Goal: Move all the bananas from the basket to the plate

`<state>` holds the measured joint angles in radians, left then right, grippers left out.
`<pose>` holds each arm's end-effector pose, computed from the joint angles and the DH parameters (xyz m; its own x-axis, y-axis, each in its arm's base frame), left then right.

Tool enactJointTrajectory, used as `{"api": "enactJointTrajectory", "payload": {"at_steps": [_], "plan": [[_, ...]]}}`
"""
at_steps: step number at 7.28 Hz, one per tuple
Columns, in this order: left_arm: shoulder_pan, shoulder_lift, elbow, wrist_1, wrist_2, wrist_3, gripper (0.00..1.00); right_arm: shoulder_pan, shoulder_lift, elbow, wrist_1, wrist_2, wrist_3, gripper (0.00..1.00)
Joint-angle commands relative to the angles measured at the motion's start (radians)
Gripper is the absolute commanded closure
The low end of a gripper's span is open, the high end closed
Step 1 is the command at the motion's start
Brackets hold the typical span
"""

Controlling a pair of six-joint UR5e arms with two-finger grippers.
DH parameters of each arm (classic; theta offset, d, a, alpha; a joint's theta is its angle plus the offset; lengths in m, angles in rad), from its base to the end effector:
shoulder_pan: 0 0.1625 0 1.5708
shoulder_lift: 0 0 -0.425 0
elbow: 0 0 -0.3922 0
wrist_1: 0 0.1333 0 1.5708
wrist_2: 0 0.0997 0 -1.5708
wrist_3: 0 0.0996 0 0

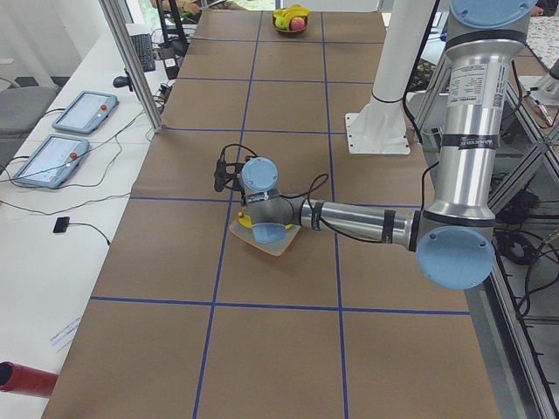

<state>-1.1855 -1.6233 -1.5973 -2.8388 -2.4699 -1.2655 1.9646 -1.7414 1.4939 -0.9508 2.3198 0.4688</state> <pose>0.1351 -0.4803 0.4725 0.1667 0.0868 -0.9822 0.2514 0.9595 0.1274 0.2245 -0.3697 0.7091 0.5267 0.4352 0.7302 -0.6674 0.7438 0.0381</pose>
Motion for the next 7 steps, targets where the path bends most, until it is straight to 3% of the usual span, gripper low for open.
{"api": "enactJointTrajectory", "payload": {"at_steps": [1,3,5,7], "plan": [[0.001,-0.062,-0.007,0.001,0.002,0.0,0.0,-0.044,0.023,0.163,-0.002,0.03,0.004,1.0],[0.017,-0.162,-0.006,0.003,0.009,-0.005,0.0,-0.16,0.032,0.314,0.01,0.03,0.004,1.0],[0.126,-0.289,-0.006,0.009,0.131,-0.02,0.0,-0.304,0.08,0.328,0.181,0.035,0.02,1.0],[0.175,-0.361,-0.013,0.098,0.195,-0.174,0.0,-0.418,0.146,0.338,0.195,0.026,0.021,1.0]]}}
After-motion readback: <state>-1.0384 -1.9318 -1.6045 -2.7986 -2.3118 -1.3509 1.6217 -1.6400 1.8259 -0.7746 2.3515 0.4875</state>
